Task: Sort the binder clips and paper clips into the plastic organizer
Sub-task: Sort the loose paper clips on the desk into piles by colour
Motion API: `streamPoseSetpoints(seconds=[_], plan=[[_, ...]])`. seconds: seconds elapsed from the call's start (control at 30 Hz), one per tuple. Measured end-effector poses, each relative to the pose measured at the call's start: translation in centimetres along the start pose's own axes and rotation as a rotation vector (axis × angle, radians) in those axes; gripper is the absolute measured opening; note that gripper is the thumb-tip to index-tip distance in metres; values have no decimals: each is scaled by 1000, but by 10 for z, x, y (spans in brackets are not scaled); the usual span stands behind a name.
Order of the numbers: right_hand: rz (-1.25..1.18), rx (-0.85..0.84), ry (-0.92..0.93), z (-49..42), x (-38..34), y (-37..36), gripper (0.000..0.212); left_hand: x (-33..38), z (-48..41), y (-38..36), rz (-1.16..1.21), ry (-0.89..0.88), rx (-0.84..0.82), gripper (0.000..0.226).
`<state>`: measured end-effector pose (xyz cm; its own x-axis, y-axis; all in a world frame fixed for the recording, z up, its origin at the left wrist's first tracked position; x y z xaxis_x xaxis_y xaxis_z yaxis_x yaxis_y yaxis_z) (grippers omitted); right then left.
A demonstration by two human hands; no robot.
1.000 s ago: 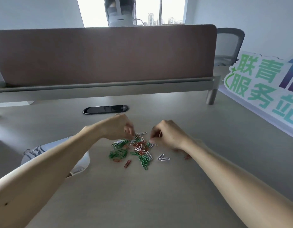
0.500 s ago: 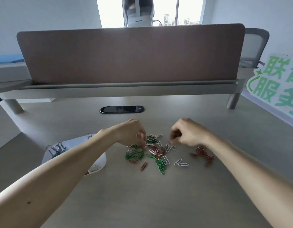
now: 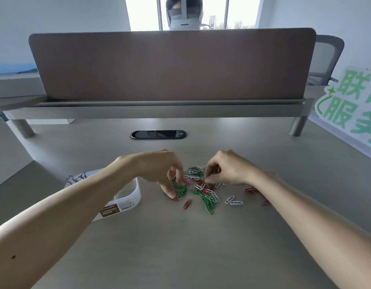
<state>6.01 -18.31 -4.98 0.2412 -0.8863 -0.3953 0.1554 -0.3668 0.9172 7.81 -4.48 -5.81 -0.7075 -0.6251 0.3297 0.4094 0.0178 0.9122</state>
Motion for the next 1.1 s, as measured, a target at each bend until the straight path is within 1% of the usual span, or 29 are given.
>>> streamPoseSetpoints(seconds=[0.1,0.2,0.33,0.5,0.53,0.63,0.73,0.8,0.87,0.97,1.03,1.1], plan=[[-21,24,20,-6,-15,-7,10,3,12,-8,-9,-9,-21,28],[-32,61,29,-13,-33,-13,11,9,18,-14,-53,-35,9,16],[12,22,-16,-20,-43,-23,11,15,15,-19,-58,-36,4,4],[85,-81,-60,-27,-48,-36,5,12,18,-23,-92,3,-72,9],[99,-99,-63,-28,-50,-39,7,9,21,-20,-86,21,-53,12],[124,-111,-48,-23,-53,-36,18,5,28,2,-71,38,89,20],[92,-5,-64,-4,-30,3,14,27,16,20,-19,-54,224,12],[99,39,-123,19,2,30,17,56,-8,22,83,-152,271,9],[122,20,-204,42,35,43,15,84,-35,16,151,-229,305,9],[162,-19,-291,67,72,44,10,113,-68,3,155,-302,318,9],[168,-26,-327,78,90,41,9,109,-72,6,154,-310,335,9],[165,13,-333,78,99,41,11,79,-61,24,156,-254,394,11]])
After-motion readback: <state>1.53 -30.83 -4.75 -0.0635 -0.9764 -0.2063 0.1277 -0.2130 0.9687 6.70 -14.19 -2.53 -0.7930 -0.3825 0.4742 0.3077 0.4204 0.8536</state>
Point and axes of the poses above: each hand's wrist, its own z-axis away from the middle knuckle, its own y-axis out of the back of the hand, x = y × z, the point moved 8 cm from there along -z, towards the middle knuckle, and after that the axes turned 9 degrees about -y, right-handed, at the moved point
